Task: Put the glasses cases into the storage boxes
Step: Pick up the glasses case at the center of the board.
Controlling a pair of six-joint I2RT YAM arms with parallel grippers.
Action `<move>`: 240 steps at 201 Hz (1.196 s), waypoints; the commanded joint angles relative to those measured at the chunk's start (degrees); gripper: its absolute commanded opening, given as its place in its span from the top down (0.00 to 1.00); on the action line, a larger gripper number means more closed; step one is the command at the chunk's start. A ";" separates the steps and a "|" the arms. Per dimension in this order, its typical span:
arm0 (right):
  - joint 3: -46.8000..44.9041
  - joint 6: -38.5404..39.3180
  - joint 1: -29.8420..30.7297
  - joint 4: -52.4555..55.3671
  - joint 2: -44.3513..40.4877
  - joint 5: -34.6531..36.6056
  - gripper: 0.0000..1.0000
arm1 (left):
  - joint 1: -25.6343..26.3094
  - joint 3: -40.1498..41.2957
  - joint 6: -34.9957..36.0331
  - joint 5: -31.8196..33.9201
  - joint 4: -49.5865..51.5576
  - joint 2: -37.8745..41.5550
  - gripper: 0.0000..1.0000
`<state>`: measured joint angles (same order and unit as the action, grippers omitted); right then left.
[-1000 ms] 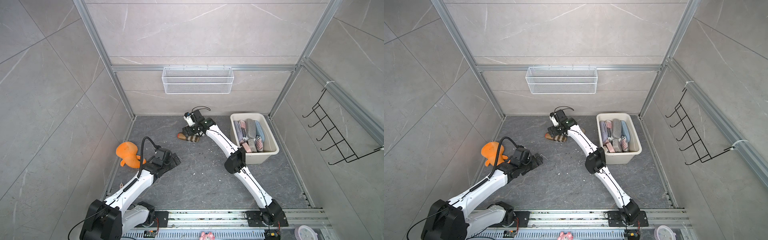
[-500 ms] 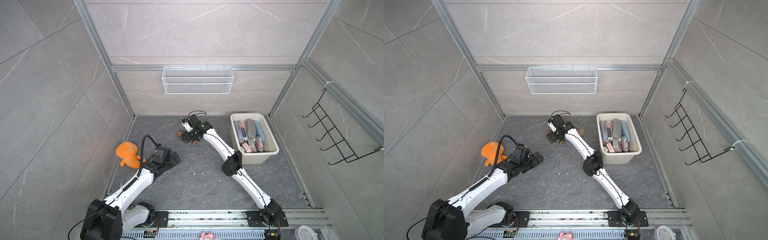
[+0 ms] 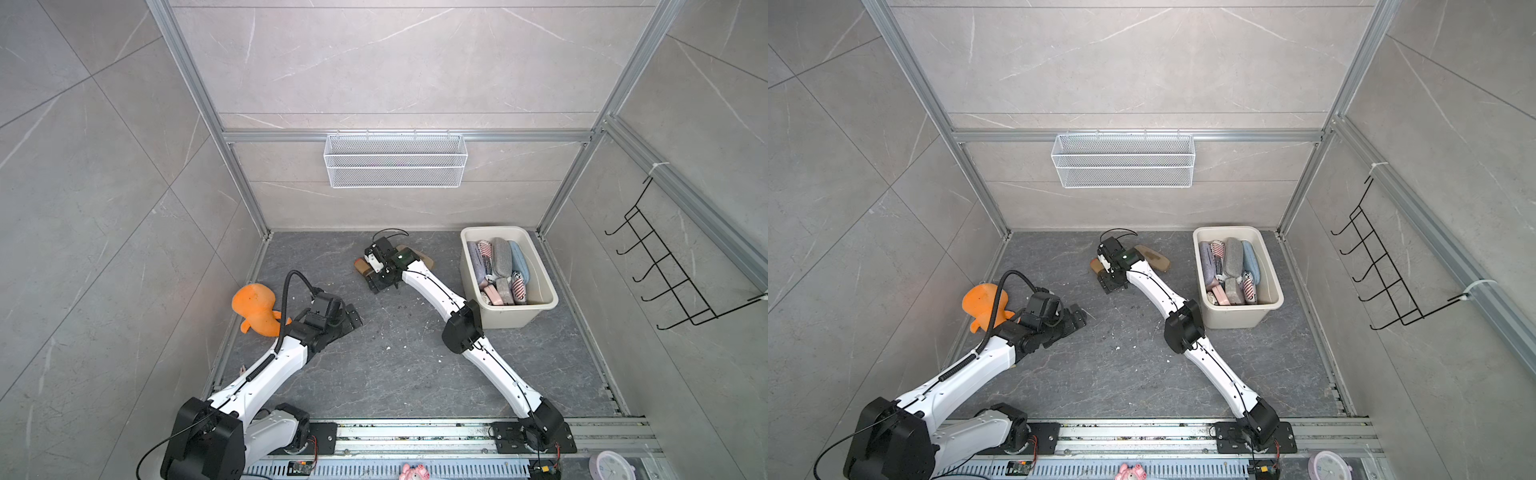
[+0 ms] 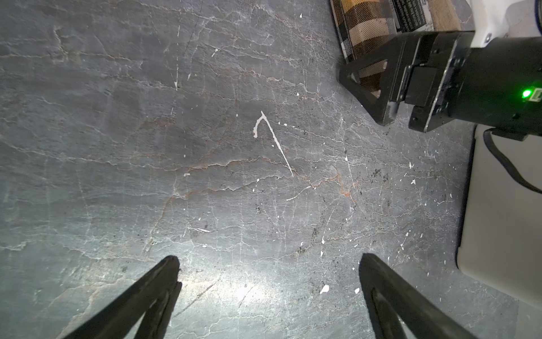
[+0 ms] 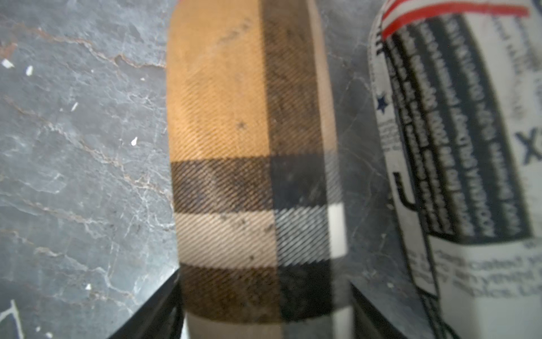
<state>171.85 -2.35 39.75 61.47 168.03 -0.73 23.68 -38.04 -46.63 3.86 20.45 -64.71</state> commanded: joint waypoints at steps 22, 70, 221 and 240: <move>2.16 -0.52 1.13 0.30 -0.45 0.48 0.31 | -0.31 -1.77 1.79 -0.08 1.19 1.73 0.02; 0.69 0.46 1.30 0.06 -1.41 3.19 0.37 | -0.28 -0.83 1.97 0.53 1.73 3.61 0.02; -5.80 1.56 1.44 9.55 -21.52 0.79 0.44 | -0.30 -3.44 3.01 -1.05 0.38 4.05 0.02; -18.12 2.25 0.46 4.50 -29.49 0.73 0.44 | -0.35 -3.36 3.15 -1.22 0.46 4.69 0.02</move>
<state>164.09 -1.48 41.54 70.28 147.96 0.38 23.57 -39.86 -44.71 3.86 21.56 -60.38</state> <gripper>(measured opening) 0.629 0.978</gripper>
